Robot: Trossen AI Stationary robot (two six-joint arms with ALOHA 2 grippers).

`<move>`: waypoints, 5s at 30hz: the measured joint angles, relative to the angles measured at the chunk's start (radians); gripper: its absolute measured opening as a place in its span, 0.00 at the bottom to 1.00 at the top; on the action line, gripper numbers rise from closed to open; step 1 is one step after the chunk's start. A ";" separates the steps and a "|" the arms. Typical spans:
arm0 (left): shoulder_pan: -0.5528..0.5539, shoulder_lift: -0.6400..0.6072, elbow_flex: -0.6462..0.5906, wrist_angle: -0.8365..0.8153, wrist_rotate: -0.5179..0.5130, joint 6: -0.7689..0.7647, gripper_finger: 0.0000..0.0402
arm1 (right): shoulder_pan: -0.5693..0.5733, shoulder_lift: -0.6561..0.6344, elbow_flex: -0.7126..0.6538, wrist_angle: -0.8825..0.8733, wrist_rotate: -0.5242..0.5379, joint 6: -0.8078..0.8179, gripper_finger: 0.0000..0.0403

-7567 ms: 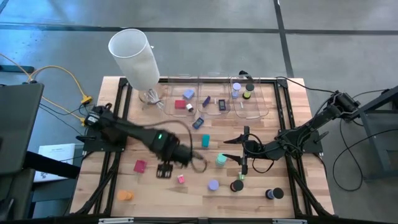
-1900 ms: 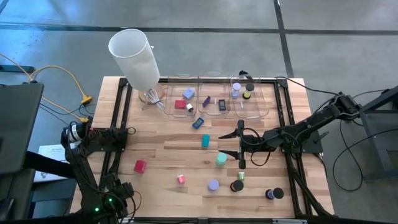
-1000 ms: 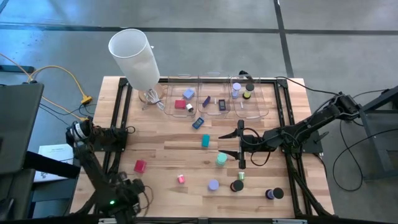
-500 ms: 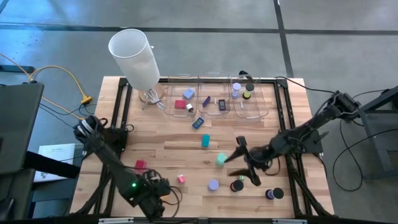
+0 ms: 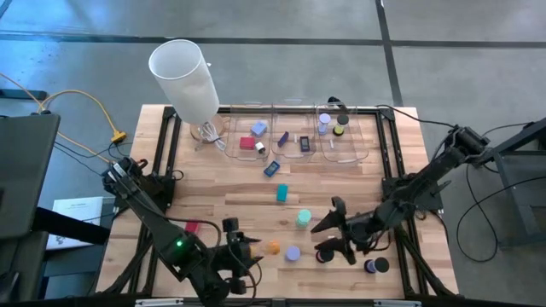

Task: Pick & Place Office items
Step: Put the yellow hourglass into the right transparent bin

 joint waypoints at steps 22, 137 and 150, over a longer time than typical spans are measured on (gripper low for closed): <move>0.008 0.000 -0.004 0.470 -0.204 0.296 0.44 | 0.099 0.236 0.133 0.342 0.446 -0.273 0.64; -0.069 -0.095 -0.004 0.436 -0.362 0.450 0.54 | -0.135 0.176 0.142 -0.292 0.533 0.424 0.47; -0.069 -0.095 -0.004 0.431 -0.362 0.454 0.54 | -0.293 -0.060 0.255 -1.107 0.297 0.966 0.46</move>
